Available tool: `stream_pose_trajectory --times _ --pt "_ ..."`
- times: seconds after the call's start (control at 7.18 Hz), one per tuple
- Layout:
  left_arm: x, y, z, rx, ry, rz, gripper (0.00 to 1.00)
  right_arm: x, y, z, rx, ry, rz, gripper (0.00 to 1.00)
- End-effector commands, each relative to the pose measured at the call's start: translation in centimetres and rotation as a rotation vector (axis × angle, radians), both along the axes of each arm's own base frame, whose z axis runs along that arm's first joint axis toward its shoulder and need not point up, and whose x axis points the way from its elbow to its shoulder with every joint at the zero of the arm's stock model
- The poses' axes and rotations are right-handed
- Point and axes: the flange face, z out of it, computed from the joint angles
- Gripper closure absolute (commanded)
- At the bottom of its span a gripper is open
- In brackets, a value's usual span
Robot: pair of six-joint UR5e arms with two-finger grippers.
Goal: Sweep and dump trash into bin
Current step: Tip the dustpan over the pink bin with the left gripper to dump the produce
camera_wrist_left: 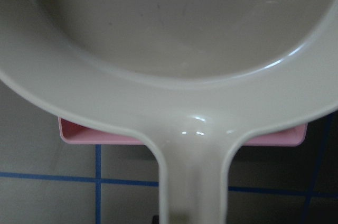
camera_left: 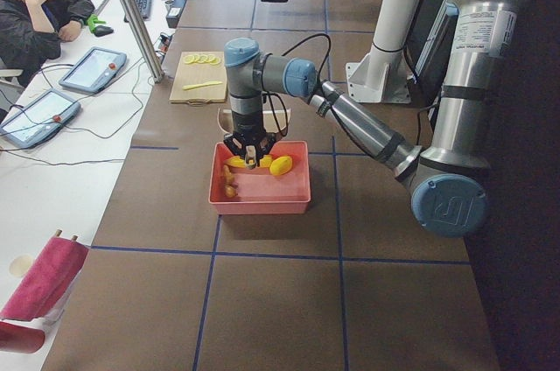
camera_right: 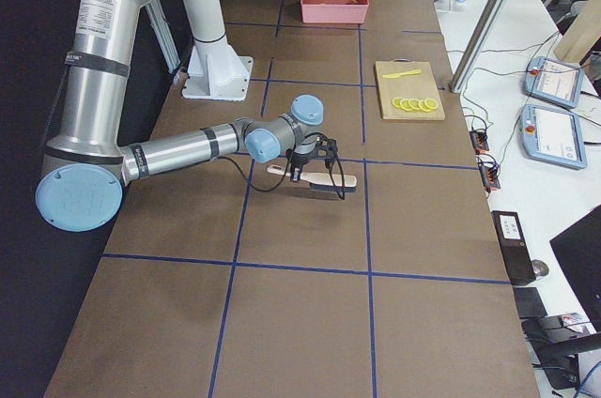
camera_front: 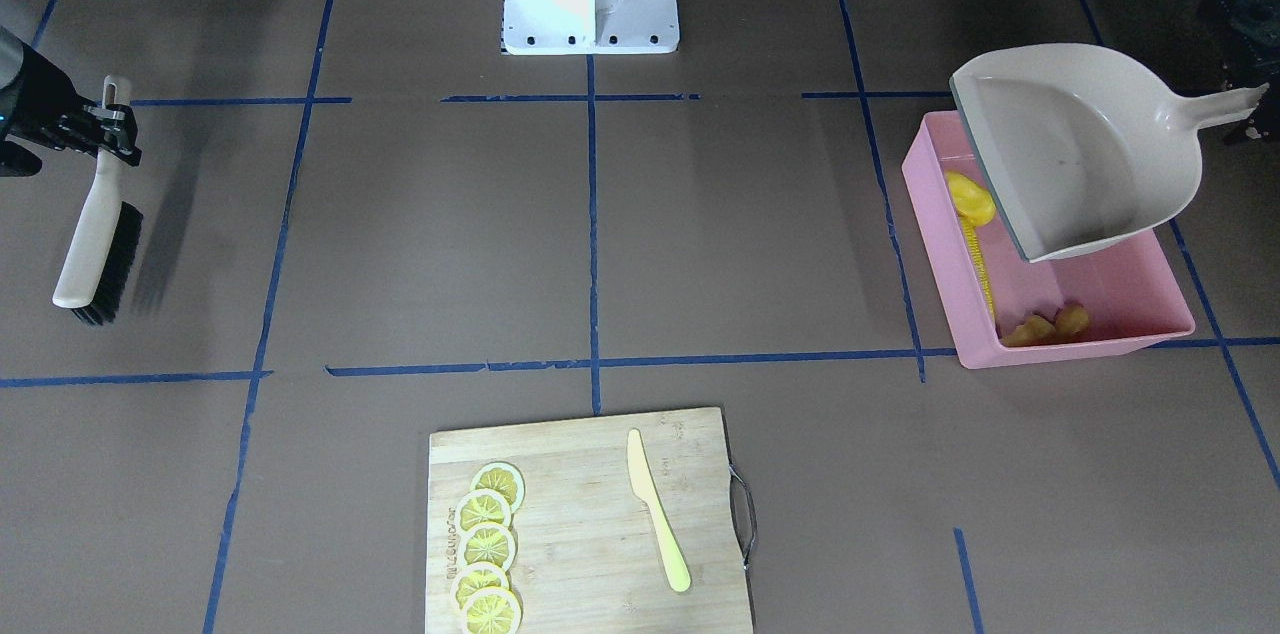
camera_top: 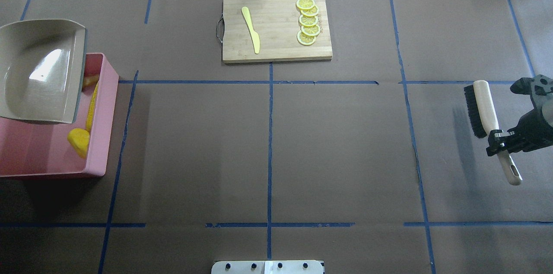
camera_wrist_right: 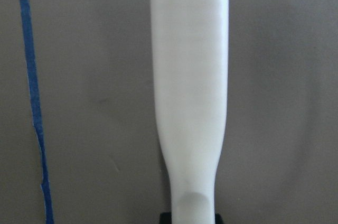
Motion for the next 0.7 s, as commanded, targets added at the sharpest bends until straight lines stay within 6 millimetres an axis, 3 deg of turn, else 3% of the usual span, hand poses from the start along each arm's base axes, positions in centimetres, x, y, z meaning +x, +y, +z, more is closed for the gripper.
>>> stream_pose_trajectory --times 0.0,0.56 --pt "0.5 0.3 -1.2 -0.024 0.043 -0.034 1.0 -2.5 0.6 -0.4 -0.032 0.019 0.01 0.98" --pt "0.7 0.1 -1.9 -0.024 0.047 -0.048 0.98 -1.6 1.8 1.5 -0.08 0.047 0.016 0.98"
